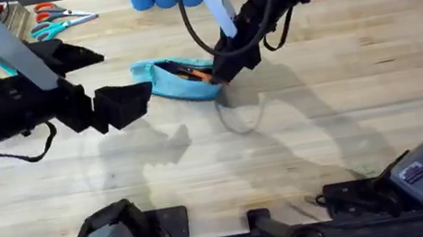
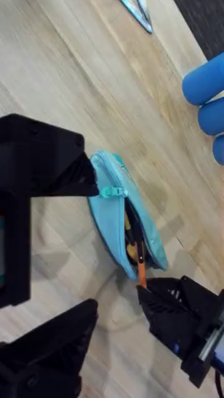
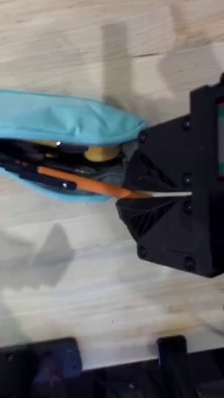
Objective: Unzip the bag, pick up the pens from the table one at a time and place them inside, then zip the bag closed.
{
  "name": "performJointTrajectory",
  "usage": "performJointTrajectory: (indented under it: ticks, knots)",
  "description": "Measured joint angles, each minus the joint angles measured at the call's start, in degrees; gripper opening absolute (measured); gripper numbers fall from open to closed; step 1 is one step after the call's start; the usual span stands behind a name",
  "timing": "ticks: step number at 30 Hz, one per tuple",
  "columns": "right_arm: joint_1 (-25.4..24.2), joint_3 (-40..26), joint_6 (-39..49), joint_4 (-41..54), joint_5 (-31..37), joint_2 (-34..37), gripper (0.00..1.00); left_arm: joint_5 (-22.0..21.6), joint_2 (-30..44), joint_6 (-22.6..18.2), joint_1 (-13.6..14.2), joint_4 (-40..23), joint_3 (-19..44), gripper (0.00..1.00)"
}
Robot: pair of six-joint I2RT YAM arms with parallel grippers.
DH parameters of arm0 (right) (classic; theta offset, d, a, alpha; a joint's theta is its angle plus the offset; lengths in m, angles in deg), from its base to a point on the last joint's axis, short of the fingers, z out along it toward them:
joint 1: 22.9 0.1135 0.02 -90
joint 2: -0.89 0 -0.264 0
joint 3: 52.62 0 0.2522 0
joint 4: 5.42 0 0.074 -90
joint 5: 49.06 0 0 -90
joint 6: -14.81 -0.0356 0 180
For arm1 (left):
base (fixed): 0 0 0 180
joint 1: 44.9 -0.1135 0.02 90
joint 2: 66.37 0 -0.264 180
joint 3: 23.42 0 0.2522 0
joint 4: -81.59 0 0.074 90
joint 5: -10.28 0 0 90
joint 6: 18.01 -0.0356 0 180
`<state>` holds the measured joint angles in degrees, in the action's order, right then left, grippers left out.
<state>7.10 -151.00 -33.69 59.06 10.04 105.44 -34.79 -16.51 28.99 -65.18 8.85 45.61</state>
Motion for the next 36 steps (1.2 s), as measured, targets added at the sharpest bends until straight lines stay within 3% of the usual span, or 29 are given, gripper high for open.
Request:
performJointTrajectory:
  ticks: [23,36]
  knots:
    - [0.2,0.0,0.0,-7.7,4.5,3.9,0.034,0.0,0.0,0.0,0.0,0.0,0.0,0.993]
    - [6.2,0.0,0.0,-10.4,5.4,7.0,0.034,0.0,0.0,0.0,0.0,0.0,0.0,0.993]
